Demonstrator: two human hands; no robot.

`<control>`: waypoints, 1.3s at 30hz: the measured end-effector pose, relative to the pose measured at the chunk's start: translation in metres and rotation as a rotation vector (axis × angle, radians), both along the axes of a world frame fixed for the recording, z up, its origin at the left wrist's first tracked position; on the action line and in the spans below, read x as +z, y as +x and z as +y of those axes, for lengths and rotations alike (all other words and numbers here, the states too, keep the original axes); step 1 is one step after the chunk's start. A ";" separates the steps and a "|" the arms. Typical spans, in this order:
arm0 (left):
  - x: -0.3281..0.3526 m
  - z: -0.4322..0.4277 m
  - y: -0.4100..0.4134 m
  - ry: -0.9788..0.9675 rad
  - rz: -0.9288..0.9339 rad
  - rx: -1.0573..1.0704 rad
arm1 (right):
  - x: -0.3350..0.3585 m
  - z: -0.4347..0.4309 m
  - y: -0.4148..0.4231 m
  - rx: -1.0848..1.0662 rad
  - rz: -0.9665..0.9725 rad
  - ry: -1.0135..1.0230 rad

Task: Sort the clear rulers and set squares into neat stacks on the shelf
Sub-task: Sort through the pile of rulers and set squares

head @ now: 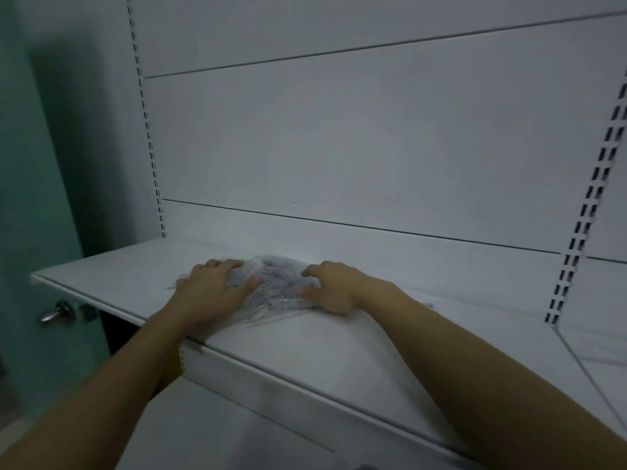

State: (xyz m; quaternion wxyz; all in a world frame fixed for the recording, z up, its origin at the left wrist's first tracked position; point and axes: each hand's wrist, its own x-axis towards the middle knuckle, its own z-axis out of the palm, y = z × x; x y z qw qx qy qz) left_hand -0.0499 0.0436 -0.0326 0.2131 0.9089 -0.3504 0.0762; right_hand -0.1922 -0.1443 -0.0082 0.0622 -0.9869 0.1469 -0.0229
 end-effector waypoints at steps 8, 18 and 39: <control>-0.027 -0.009 0.018 -0.110 -0.035 -0.048 | -0.025 -0.019 0.011 -0.011 -0.139 0.032; -0.029 0.001 0.017 -0.336 0.026 -0.061 | -0.036 -0.017 0.006 0.048 -0.372 -0.151; 0.015 0.011 -0.001 -0.749 0.362 -0.074 | -0.010 -0.017 -0.011 0.056 -0.365 -0.187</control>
